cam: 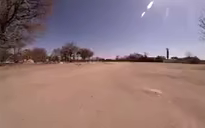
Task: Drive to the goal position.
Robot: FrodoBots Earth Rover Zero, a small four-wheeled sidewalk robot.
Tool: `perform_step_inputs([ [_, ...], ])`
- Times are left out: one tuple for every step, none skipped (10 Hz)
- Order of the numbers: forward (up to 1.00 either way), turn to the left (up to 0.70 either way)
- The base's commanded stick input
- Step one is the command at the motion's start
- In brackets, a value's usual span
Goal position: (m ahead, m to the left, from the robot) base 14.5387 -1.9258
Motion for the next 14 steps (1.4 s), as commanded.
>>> perform_step_inputs([
  [1.0,0.0],
  [1.0,0.0],
  [1.0,0.0],
  [1.0,0.0],
  [1.0,0.0],
  [1.0,0.0],
  [1.0,0.0],
  [1.0,0.0],
  [1.0,0.0],
  [1.0,0.0],
  [1.0,0.0],
  [1.0,0.0],
  [1.0,0.0],
  [1.0,0.0],
])
